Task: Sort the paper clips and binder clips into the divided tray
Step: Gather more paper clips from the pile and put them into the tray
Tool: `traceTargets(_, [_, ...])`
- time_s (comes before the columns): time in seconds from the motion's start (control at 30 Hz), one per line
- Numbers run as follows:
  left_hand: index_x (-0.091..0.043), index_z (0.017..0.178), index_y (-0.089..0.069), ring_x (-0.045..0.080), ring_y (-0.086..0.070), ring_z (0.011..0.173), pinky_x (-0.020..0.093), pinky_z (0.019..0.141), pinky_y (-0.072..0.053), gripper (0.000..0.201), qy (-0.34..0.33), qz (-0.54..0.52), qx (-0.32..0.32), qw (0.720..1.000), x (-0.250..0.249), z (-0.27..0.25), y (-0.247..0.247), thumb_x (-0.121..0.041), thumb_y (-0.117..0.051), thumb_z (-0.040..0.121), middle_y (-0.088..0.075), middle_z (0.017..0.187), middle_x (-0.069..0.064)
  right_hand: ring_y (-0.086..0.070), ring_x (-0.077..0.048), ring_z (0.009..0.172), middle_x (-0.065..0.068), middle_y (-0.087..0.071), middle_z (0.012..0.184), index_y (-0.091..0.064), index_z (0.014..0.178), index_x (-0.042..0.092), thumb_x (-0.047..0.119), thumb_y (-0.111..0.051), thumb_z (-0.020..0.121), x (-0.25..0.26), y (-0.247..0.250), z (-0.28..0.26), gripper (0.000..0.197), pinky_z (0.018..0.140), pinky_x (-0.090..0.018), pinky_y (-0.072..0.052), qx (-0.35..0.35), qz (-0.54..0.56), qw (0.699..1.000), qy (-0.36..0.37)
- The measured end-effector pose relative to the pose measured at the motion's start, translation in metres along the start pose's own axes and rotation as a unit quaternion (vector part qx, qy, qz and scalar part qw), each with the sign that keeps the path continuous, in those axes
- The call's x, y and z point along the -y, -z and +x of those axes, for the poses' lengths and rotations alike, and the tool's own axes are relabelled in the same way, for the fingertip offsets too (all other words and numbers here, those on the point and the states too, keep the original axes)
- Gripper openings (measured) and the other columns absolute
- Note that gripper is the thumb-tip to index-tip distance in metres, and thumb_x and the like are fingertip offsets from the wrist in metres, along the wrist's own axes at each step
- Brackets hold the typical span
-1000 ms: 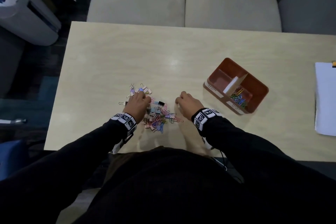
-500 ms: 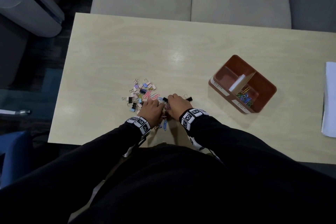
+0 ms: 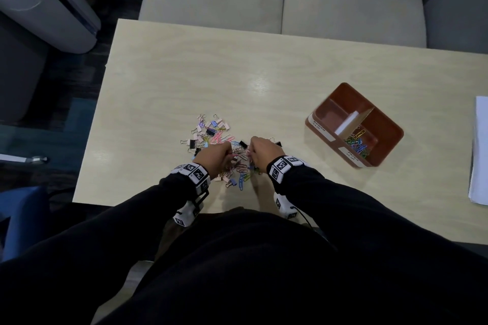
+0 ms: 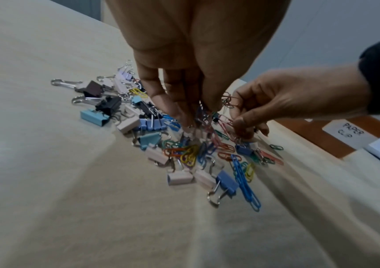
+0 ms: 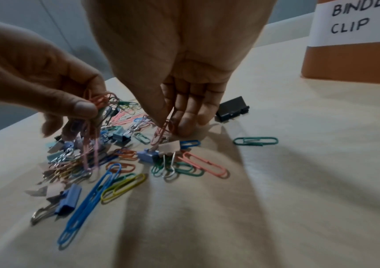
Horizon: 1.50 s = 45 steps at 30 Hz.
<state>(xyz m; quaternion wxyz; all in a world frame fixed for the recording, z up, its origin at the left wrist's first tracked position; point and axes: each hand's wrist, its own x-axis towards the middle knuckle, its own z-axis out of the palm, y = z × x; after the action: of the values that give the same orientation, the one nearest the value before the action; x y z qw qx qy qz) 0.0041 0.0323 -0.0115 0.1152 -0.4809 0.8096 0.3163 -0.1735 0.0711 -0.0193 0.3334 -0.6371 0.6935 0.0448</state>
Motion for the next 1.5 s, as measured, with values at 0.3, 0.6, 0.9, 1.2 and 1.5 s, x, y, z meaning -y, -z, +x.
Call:
traceTargets(0.3, [-0.011,0.104,-0.057,0.031,-0.064,0.079,0.039,0.071,-0.053,0.012,-0.017,-0.087,-0.044,0.995,0.003,-0.008,0.009,-0.019,-0.050,0.098,-0.071,0.087,0.011,-0.051,-0.026,0.070,-0.005,-0.057,0.082,-0.044,0.128,0.022,-0.004,-0.047,0.088,-0.005,0.012,-0.012,0.047,0.062,-0.030,-0.037,-0.013,0.107,0.994,0.012])
traceTargets(0.6, [-0.011,0.109,-0.063,0.024,-0.060,0.067,0.031,0.063,-0.046,0.021,-0.003,-0.155,-0.072,0.985,0.005,-0.017,0.016,-0.014,-0.043,0.100,-0.056,0.066,-0.006,-0.061,-0.026,0.094,-0.008,-0.059,0.106,-0.066,0.095,0.010,0.016,-0.048,0.093,-0.002,0.001,-0.009,0.019,0.082,-0.034,-0.049,-0.031,0.073,0.997,-0.010])
traceTargets(0.9, [-0.009,0.096,-0.058,0.026,-0.057,0.067,0.032,0.062,-0.042,0.016,0.018,-0.170,-0.084,0.982,0.005,-0.024,0.016,-0.017,-0.044,0.099,-0.057,0.072,0.003,-0.053,-0.029,0.111,-0.013,-0.048,0.121,-0.051,0.120,0.004,0.031,-0.068,0.088,0.020,-0.020,-0.001,0.045,0.087,-0.038,-0.048,-0.057,-0.008,0.997,-0.045])
traceTargets(1.2, [-0.008,0.094,-0.056,0.029,-0.056,0.072,0.035,0.065,-0.043,0.016,0.015,-0.165,-0.082,0.983,-0.008,-0.026,0.024,-0.018,-0.044,0.100,-0.058,0.073,0.006,-0.060,-0.034,0.101,-0.015,-0.053,0.116,-0.058,0.112,0.003,0.013,-0.048,0.094,0.015,-0.007,0.000,0.023,0.079,-0.037,-0.046,-0.038,-0.008,0.999,-0.038])
traceTargets(1.5, [-0.011,0.102,-0.060,0.014,-0.060,0.061,0.011,0.051,-0.038,0.018,-0.051,-0.218,-0.104,0.969,-0.065,-0.012,0.053,-0.020,-0.045,0.101,-0.062,0.074,0.002,-0.058,-0.022,0.084,-0.003,-0.058,0.092,-0.059,0.083,0.015,0.020,-0.057,0.092,-0.019,0.032,-0.035,0.011,0.077,-0.036,-0.049,-0.144,0.145,0.979,-0.024])
